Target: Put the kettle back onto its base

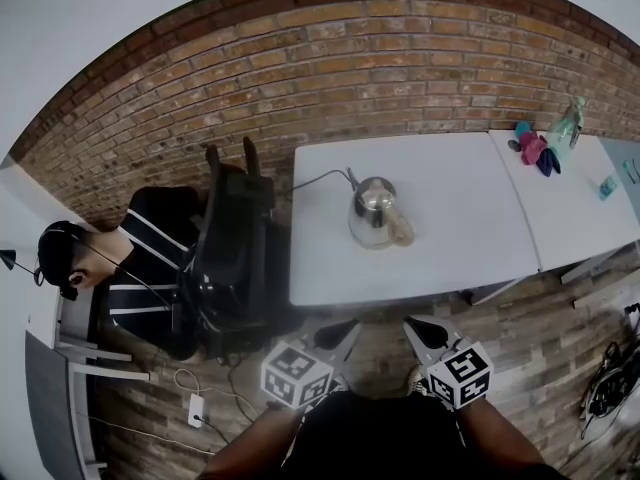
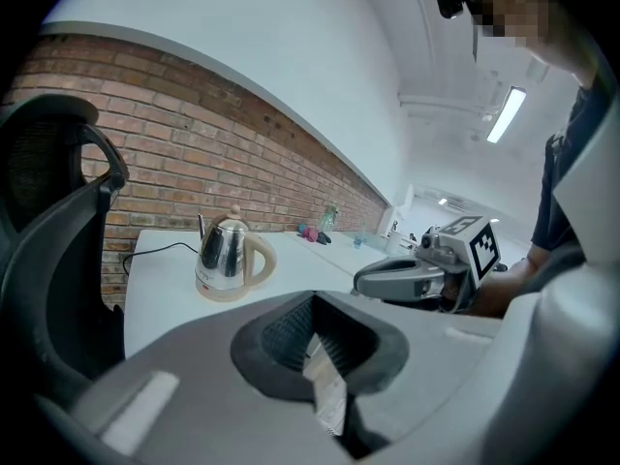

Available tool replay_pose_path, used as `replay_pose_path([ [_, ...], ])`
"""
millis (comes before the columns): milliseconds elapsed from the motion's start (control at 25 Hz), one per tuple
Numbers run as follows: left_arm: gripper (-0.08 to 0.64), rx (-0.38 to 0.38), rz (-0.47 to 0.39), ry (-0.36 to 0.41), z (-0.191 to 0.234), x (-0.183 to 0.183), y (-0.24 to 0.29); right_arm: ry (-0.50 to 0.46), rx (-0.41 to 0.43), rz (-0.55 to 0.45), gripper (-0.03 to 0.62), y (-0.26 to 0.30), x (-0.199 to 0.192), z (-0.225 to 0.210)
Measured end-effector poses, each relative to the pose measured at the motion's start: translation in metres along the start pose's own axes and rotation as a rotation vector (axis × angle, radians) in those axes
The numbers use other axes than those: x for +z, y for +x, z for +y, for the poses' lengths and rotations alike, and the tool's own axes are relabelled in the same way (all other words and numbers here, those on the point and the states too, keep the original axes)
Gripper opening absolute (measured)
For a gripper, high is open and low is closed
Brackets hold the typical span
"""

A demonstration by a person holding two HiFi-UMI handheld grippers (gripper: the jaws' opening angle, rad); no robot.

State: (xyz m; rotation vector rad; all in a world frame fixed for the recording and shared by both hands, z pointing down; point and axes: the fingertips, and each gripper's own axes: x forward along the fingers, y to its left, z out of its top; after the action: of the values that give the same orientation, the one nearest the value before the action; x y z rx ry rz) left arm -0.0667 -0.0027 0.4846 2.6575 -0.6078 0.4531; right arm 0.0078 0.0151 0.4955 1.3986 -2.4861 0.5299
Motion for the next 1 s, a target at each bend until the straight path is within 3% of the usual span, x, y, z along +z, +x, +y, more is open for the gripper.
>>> replay_pose_path([
  [1000,0.002,-0.001,-0.001,-0.003,-0.0059,-0.0010,-0.0021,-0.023,0.013,0.015,0.025,-0.0037,0.0006,0.0026],
])
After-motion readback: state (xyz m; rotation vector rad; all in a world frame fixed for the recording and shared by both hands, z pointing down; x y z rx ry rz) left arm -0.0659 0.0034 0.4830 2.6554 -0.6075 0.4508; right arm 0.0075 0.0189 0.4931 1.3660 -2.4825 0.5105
